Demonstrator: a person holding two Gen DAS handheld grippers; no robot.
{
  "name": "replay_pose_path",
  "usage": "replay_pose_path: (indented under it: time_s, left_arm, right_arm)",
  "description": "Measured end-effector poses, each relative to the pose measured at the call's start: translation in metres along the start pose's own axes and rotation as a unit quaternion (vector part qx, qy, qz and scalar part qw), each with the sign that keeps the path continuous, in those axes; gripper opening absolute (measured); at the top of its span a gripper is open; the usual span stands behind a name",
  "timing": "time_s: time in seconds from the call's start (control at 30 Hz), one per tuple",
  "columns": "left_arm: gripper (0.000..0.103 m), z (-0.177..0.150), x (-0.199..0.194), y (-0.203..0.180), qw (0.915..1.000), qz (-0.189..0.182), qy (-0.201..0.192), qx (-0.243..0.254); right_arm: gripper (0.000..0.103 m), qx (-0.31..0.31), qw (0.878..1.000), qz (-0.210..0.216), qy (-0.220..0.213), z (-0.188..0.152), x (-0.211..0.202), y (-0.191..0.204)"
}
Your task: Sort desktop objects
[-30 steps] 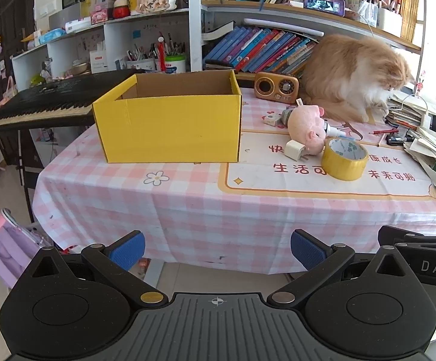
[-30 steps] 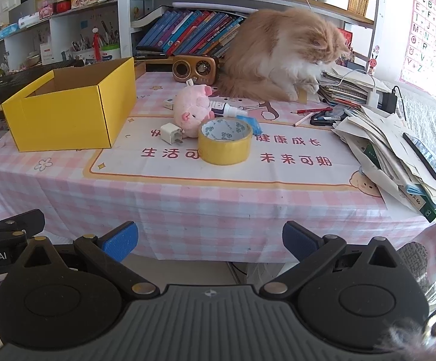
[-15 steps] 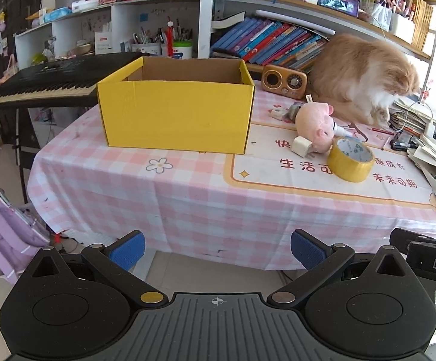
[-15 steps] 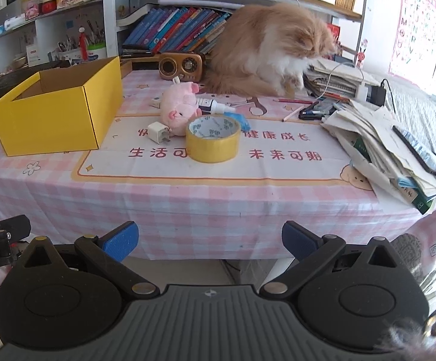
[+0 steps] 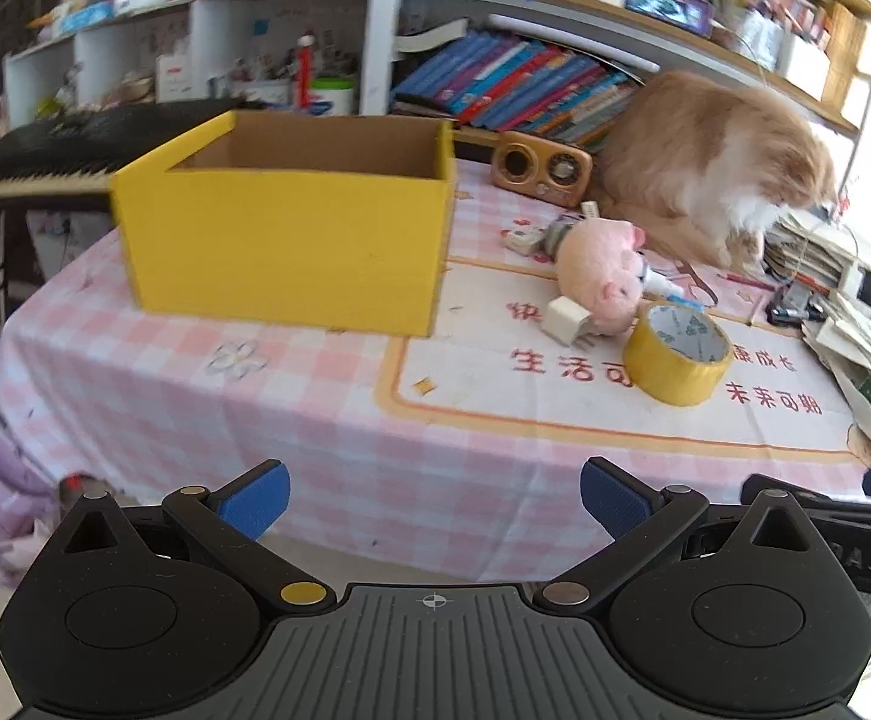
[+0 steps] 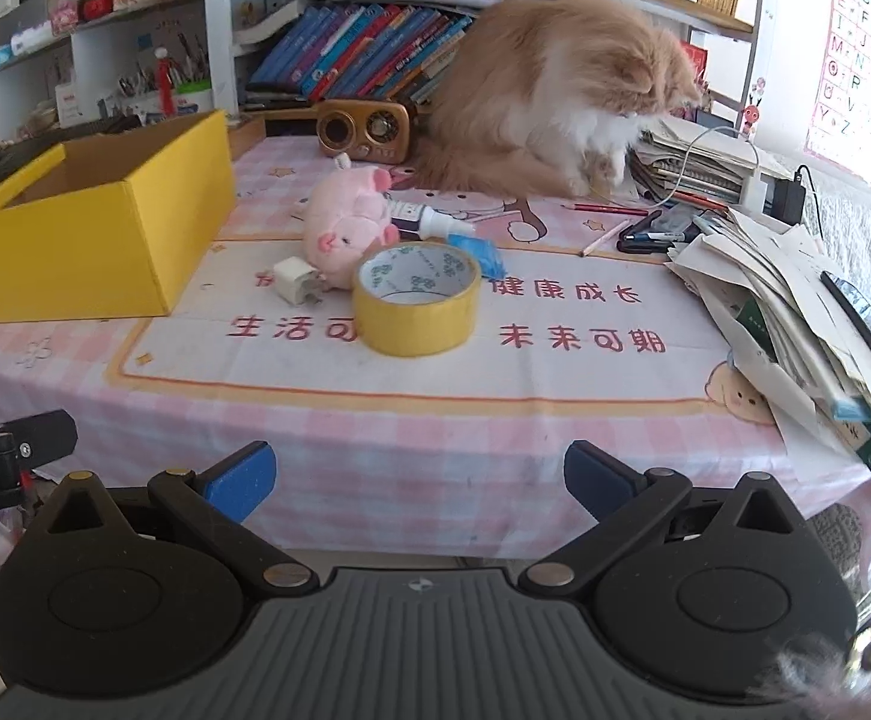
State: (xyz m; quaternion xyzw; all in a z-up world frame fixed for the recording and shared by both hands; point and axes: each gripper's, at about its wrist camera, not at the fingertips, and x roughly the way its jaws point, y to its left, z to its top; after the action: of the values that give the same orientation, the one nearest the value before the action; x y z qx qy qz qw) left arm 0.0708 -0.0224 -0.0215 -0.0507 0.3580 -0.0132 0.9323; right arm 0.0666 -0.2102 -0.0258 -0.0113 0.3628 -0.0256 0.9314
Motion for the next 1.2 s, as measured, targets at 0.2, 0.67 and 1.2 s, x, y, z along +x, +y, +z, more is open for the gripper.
replay_pose_path:
  time_s: [0.2,0.67,1.2]
  left_arm:
    - [0.103,0.015,0.025,-0.03,0.9994,-0.012,0.013,0.028]
    - [0.103,0.036,0.053,-0.029,0.9935,0.089,0.042,-0.058]
    - [0.103,0.049,0.066,-0.075,0.9954,0.081,0.046,-0.021]
  right_arm:
    - [0.103,-0.027,0.999,0.026,0.015,0.024,0.036,-0.014]
    - [0.103,-0.104,0.988,0.102,0.054,0.077,0.134,-0.022]
    - [0.091,-0.155,0.97,0.173,0.069,0.092,0.171,-0.032]
